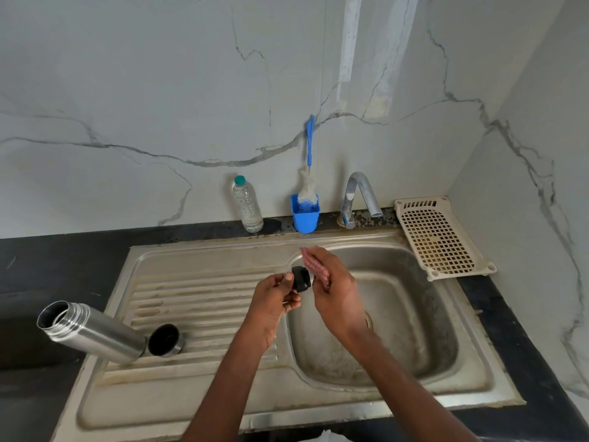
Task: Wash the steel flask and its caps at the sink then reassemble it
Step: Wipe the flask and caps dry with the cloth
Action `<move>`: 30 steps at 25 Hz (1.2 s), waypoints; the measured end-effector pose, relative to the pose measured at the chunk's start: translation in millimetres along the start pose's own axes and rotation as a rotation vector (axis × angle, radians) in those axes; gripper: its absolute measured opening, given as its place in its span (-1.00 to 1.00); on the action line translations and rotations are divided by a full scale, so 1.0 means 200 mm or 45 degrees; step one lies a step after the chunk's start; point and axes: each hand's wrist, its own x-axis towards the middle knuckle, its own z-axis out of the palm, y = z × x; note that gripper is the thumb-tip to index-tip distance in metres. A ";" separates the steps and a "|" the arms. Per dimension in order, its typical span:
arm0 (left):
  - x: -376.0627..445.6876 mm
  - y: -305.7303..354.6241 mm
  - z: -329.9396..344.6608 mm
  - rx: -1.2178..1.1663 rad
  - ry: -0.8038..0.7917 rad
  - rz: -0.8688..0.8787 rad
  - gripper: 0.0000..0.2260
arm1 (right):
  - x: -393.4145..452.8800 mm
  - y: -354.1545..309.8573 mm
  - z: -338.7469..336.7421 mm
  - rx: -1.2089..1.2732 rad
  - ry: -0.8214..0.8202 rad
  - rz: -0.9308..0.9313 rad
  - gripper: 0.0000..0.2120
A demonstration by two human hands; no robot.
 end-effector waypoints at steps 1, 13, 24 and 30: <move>-0.01 0.02 0.01 -0.028 -0.001 -0.008 -0.80 | 0.00 0.02 0.01 -0.149 -0.088 -0.101 -0.31; -0.09 0.13 0.00 0.415 0.173 0.684 -0.66 | 0.10 -0.18 -0.06 -0.530 -0.427 -0.067 -0.25; -0.18 0.14 0.01 0.428 -0.137 0.842 -0.56 | 0.23 -0.28 -0.20 -0.063 -0.736 0.409 -0.58; -0.15 0.14 0.01 0.043 0.058 0.696 -0.65 | -0.06 -0.40 -0.07 -0.988 -0.425 -0.247 -0.33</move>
